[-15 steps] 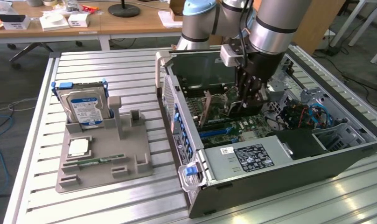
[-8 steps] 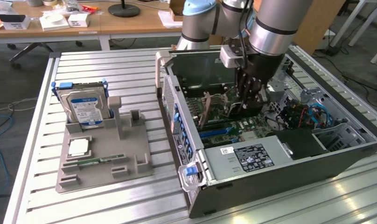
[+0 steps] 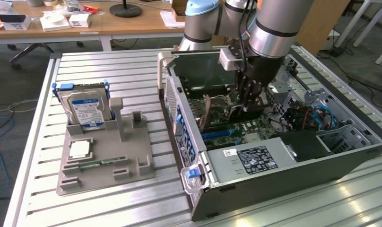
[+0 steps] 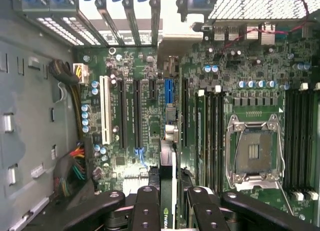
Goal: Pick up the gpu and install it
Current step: 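Insert the gpu into the slot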
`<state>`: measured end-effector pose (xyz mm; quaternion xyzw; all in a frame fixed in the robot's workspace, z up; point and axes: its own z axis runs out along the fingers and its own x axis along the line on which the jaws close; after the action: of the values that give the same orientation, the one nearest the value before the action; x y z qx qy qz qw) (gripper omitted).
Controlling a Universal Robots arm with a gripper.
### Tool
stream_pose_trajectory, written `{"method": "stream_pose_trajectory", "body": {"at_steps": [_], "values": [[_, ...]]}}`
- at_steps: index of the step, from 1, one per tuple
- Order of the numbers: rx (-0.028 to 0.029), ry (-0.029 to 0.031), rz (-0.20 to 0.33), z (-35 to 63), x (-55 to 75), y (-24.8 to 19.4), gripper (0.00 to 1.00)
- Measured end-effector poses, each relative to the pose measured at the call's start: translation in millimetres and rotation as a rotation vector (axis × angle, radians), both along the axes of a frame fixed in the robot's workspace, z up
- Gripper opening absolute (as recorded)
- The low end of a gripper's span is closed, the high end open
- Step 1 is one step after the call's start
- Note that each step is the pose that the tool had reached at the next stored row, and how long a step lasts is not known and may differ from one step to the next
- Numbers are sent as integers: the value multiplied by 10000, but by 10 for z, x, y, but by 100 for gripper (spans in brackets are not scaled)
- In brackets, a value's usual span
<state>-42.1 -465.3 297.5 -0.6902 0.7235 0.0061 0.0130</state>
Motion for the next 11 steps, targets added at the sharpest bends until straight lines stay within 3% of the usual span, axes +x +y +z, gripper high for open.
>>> {"method": "stream_pose_trajectory", "body": {"at_steps": [11], "values": [[-2, 1, 9, -95, -33, -1, 26]]}}
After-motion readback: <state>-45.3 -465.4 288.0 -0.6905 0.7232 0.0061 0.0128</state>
